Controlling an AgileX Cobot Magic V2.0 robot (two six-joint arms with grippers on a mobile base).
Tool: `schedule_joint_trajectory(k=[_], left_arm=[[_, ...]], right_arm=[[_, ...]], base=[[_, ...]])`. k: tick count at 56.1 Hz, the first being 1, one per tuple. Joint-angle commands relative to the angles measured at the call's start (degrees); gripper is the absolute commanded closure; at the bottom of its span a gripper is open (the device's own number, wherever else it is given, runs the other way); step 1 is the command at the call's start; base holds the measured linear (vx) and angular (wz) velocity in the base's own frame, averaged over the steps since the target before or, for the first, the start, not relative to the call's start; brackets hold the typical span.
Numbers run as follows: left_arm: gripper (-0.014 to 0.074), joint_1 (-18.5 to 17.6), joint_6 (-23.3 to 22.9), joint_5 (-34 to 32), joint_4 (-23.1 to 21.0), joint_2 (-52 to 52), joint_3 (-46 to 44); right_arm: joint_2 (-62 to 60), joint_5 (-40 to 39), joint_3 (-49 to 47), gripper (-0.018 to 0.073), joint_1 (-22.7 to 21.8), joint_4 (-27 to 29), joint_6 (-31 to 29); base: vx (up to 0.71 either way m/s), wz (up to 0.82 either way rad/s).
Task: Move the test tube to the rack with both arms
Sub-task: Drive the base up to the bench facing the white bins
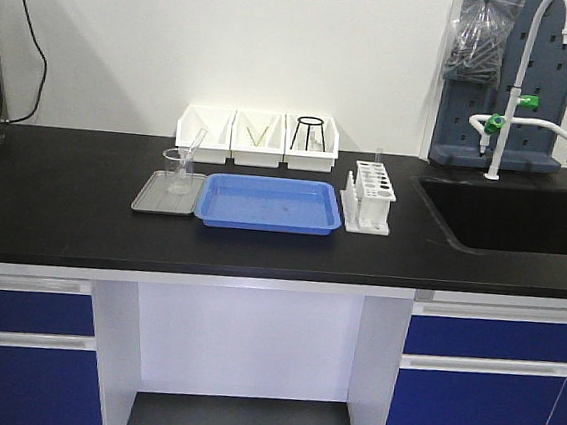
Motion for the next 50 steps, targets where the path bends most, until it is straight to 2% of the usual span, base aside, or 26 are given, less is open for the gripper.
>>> schedule_joint_trajectory(k=[1,50], left_arm=[[0.0603,0.0,-0.4,-4.5,-0.5,-0.8,-1.2],[0.0603,0.0,-0.4,-4.5,-0.5,-0.8,-1.2]], right_arm=[[-0.5,-4.8,1.0,0.0570,-0.3,-0.5,-0.8],[-0.5,-4.8,1.0,0.0570,-0.3,-0.5,-0.8]], base=[[0.00,0.00],[0.01,0.00]])
